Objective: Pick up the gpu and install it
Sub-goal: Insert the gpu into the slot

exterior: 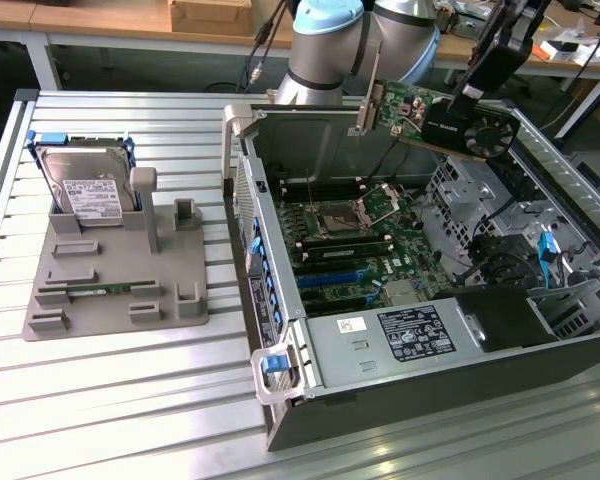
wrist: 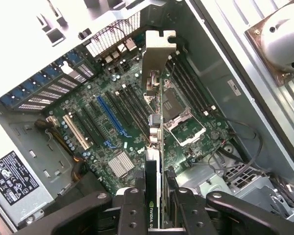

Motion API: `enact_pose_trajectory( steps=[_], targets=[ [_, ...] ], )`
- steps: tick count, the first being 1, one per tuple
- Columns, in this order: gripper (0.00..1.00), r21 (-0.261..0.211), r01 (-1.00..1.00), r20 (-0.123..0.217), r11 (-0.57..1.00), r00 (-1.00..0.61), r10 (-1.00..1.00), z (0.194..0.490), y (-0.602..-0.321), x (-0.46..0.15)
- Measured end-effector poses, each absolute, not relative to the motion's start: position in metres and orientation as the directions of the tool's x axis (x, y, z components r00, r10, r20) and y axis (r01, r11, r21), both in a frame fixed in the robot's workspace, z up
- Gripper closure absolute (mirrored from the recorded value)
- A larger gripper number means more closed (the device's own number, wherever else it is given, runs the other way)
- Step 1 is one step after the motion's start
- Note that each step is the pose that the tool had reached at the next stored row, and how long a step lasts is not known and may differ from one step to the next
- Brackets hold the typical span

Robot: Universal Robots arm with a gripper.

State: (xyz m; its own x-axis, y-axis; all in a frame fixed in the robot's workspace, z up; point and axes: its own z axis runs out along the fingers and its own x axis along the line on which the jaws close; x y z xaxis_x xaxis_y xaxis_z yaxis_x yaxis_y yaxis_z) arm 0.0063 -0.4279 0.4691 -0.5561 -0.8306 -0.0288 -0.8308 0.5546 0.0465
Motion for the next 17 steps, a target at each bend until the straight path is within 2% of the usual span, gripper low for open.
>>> enact_pose_trajectory(
  steps=[1, 17],
  targets=[
    [0.73, 0.047, -0.858, -0.029, 0.512, -0.513, -0.858, 0.4686, -0.4279, 0.0077],
    [0.73, 0.047, -0.901, -0.028, 0.431, -0.433, -0.901, 0.4678, -0.4279, 0.0099]
  ],
)
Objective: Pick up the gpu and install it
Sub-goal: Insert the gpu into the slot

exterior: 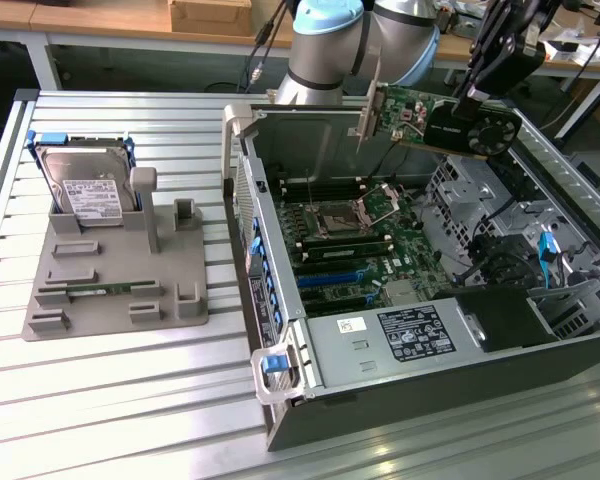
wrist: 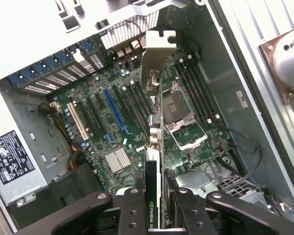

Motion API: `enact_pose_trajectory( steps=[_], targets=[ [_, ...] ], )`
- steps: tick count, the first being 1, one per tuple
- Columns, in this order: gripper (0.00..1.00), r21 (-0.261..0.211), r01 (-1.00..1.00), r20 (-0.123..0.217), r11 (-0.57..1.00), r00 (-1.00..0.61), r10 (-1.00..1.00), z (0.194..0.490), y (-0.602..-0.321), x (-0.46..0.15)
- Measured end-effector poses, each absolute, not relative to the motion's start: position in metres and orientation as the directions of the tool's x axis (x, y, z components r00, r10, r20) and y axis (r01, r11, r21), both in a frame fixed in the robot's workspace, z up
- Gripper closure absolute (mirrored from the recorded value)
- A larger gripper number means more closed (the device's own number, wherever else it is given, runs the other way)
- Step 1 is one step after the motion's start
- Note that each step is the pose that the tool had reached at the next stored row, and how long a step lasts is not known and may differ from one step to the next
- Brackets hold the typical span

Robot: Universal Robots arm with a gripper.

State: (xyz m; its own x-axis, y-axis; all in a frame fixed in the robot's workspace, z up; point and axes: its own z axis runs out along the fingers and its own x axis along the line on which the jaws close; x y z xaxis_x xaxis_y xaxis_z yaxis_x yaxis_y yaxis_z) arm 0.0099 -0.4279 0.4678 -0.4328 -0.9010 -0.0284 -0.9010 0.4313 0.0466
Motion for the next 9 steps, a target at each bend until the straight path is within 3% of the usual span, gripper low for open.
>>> enact_pose_trajectory(
  steps=[9],
  targets=[
    [0.73, 0.046, -0.923, -0.028, 0.382, -0.384, -0.923, 0.4673, -0.4279, 0.0105]
  ],
)
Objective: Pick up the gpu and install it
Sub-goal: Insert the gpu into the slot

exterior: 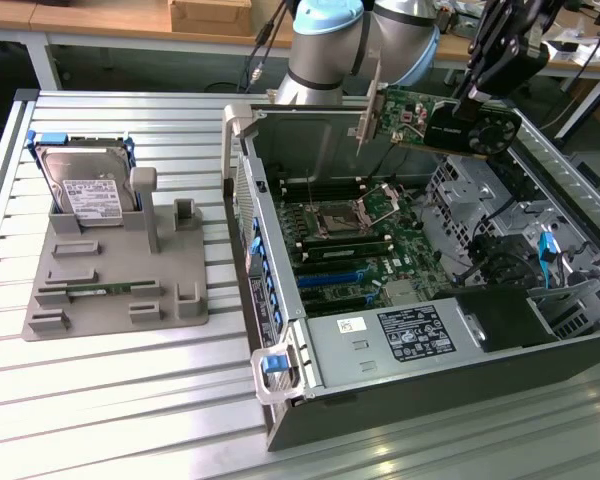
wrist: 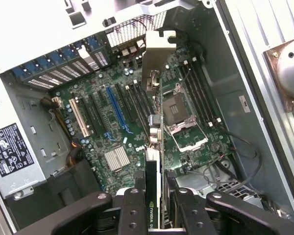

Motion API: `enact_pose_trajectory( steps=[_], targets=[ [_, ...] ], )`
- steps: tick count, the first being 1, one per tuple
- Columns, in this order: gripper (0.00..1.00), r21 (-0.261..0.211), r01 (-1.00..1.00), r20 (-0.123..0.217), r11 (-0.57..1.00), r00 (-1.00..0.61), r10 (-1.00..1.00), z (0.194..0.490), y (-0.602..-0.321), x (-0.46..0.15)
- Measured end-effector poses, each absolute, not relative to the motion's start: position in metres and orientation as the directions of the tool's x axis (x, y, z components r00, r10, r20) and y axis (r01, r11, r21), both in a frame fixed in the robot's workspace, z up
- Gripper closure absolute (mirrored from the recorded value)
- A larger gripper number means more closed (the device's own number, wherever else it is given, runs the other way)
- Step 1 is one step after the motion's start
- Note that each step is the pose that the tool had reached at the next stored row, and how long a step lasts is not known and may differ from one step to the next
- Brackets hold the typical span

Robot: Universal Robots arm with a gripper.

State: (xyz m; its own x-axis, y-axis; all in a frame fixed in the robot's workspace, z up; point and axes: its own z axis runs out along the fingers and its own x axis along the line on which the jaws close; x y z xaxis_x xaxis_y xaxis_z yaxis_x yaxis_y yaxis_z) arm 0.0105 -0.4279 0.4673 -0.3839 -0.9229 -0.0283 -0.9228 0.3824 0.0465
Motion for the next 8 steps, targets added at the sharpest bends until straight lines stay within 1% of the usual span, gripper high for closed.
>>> enact_pose_trajectory(
  steps=[8],
  targets=[
    [0.73, 0.046, -0.944, -0.028, 0.326, -0.328, -0.944, 0.4668, -0.4279, 0.0114]
  ],
)
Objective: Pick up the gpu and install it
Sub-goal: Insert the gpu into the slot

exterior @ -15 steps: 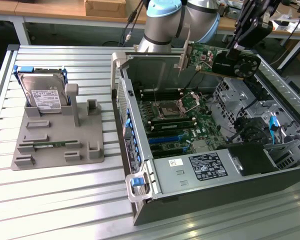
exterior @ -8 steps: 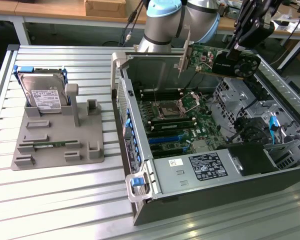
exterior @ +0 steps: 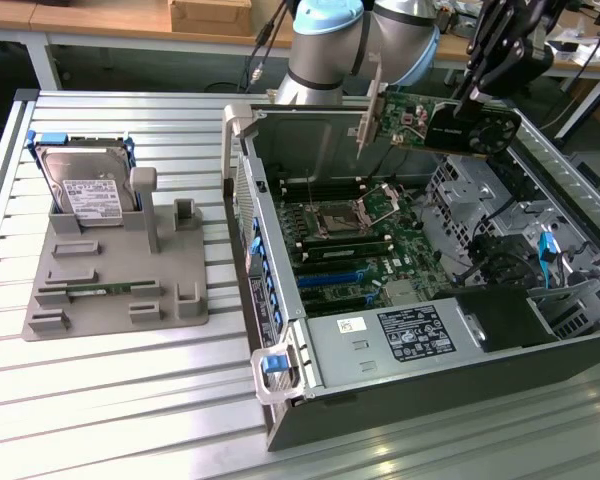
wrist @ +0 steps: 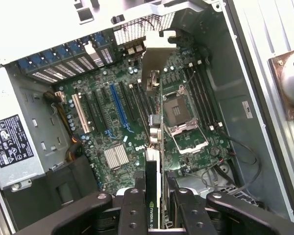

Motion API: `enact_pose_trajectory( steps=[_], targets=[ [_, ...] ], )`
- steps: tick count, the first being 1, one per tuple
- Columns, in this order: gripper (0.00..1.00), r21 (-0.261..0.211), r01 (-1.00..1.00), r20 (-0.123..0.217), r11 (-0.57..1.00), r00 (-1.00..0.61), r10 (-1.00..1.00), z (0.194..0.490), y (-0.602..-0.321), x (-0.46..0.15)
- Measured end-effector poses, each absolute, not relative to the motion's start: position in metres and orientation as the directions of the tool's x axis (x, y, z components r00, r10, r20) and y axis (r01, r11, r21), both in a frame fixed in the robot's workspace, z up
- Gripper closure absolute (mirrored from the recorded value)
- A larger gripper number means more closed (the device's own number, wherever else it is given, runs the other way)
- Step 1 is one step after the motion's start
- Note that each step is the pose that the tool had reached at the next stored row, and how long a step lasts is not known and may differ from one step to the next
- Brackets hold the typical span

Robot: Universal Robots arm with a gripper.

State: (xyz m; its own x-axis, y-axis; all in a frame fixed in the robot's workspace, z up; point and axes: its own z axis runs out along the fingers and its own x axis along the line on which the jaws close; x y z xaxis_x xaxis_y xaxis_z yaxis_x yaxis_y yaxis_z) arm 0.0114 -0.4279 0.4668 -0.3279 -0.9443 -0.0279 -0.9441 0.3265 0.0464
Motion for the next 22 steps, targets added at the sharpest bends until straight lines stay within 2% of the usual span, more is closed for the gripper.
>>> enact_pose_trajectory(
  steps=[22],
  targets=[
    [0.73, 0.046, -0.985, -0.027, 0.169, -0.170, -0.985, 0.4651, -0.4279, 0.0136]
  ],
)
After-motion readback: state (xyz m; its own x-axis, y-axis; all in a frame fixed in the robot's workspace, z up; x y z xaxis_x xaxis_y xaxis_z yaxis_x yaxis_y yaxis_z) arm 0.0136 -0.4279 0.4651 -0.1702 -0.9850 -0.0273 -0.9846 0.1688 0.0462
